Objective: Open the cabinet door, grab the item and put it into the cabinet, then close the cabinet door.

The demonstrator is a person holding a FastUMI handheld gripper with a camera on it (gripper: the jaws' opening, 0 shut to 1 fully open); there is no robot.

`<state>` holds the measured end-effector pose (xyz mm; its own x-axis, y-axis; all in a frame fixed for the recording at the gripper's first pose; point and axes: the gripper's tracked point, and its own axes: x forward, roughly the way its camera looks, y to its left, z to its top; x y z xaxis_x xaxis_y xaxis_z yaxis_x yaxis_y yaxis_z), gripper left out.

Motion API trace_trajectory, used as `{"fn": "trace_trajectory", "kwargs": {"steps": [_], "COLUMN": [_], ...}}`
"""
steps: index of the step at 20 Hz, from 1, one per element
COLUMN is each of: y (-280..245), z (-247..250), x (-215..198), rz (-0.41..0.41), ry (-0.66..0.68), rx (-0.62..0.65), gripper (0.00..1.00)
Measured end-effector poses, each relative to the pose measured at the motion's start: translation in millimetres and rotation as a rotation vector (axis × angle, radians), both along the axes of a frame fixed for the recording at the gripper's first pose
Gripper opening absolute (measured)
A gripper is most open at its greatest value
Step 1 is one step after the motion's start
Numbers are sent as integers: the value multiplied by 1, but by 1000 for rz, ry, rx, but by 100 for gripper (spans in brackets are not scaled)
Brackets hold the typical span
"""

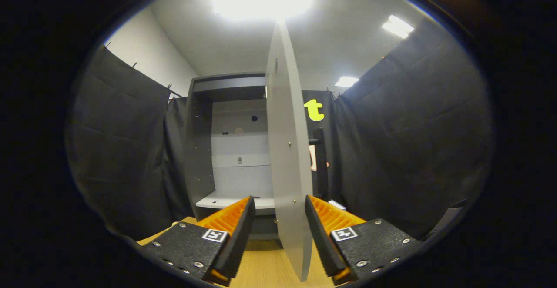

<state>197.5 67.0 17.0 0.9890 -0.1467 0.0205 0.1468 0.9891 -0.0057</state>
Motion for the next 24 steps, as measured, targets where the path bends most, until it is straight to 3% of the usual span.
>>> {"fn": "trace_trajectory", "kwargs": {"steps": [1,3,12,24], "y": [7,25,124,222], "z": [-9,-29,-138,-258], "x": [1,5,21,37], "rz": [12,39,170,272], "ry": [14,26,86,247], "rx": [1,12,141,123], "gripper": [89,93,93,95]}}
